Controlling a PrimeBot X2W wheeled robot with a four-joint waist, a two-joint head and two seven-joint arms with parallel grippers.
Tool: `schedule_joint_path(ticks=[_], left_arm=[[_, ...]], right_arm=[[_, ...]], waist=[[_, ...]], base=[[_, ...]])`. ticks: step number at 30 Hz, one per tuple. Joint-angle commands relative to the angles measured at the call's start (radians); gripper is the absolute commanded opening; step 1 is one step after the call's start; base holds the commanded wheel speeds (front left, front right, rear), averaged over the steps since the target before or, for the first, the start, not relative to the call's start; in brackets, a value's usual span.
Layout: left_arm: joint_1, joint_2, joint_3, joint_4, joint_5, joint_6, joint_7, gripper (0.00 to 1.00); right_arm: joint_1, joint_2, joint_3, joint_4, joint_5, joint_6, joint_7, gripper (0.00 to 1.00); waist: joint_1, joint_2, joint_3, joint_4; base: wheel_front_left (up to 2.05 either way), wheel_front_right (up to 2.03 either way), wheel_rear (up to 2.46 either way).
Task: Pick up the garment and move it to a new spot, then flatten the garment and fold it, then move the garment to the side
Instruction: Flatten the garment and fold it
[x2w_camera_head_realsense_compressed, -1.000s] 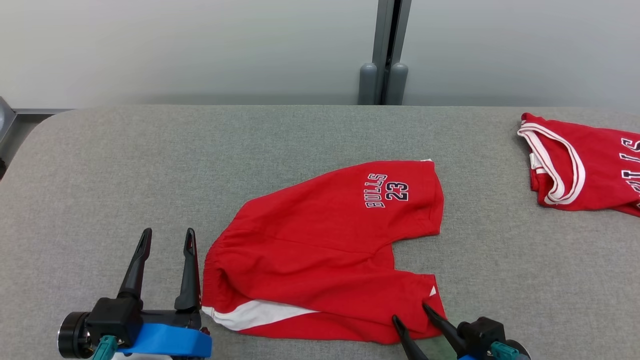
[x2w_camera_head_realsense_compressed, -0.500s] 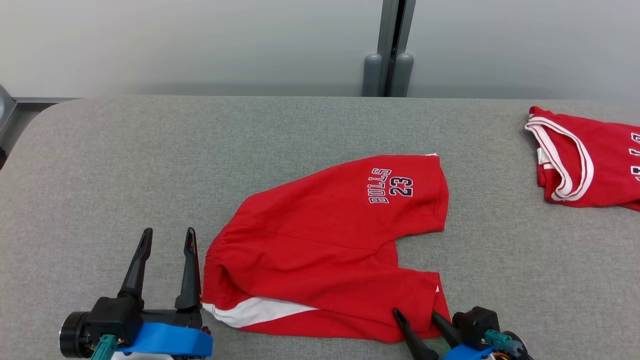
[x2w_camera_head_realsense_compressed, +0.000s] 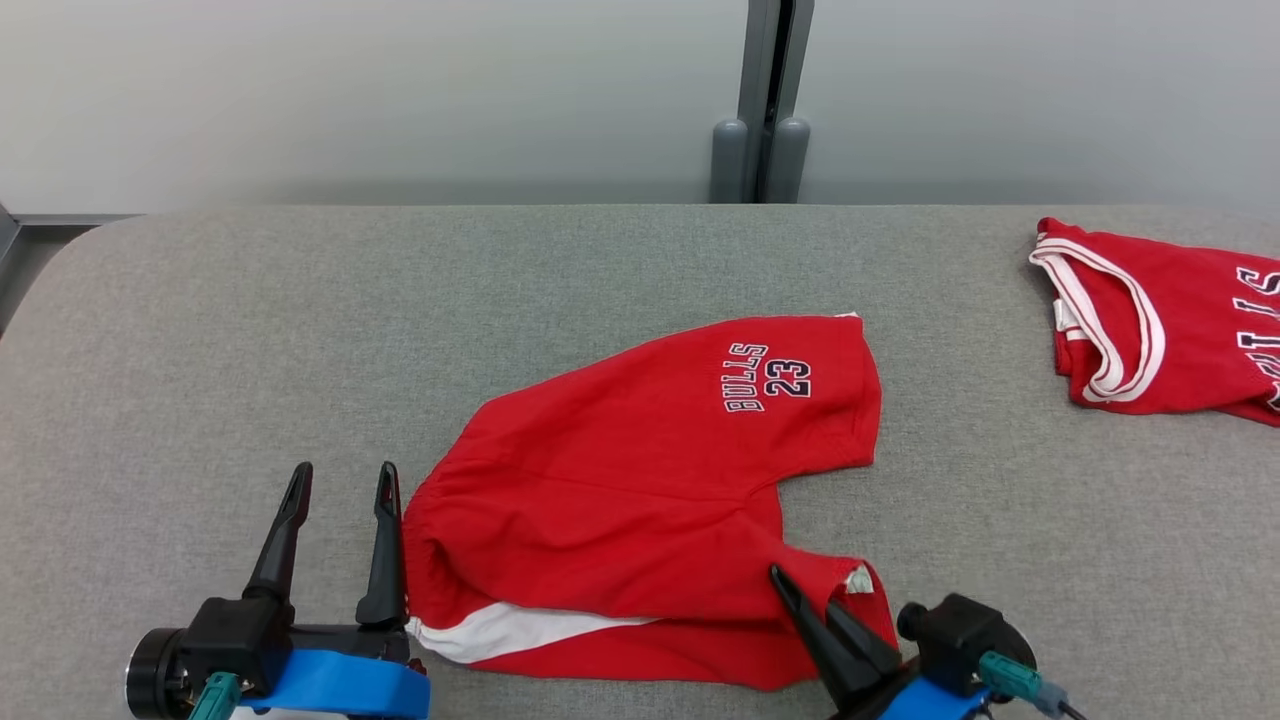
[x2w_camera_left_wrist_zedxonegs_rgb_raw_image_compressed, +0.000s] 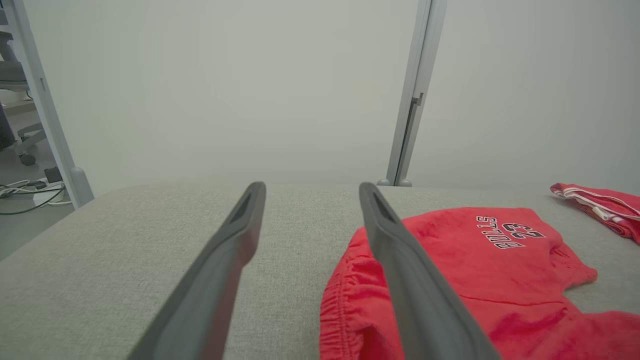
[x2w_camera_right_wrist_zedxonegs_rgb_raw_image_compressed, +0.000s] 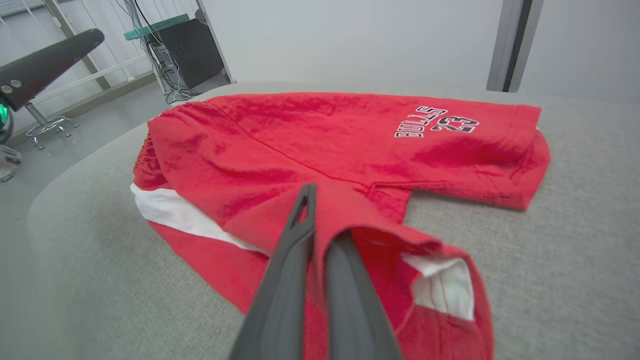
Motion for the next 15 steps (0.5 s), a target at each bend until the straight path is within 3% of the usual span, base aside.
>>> schedule_joint_path(ticks=[1,6,15], left_arm=[[0.005,-0.001,-0.005,0.002,-0.006,-0.001,-0.002,1.00],[0.013,-0.001,-0.009,0.005,-0.009,-0.001,-0.002,1.00],[0.022,-0.001,-0.008,0.004,-0.005,-0.001,-0.002,1.00]], right_arm=[[0.039,-0.012,0.016,-0.028,0.040,0.000,-0.003,0.00],[0.101,-0.066,0.089,-0.111,0.088,0.000,0.021,0.00],[0.249,-0.136,0.135,-0.358,0.241,0.000,0.212,0.00]], waist=[[0.0000,-0.0001,-0.008,-0.009],[0.0000,-0.0001,-0.019,-0.031],[0.0000,-0.0001,-0.028,-0.077]], base=[[0.00,0.00,0.00],[0.00,0.00,0.00],[0.00,0.00,0.00]])
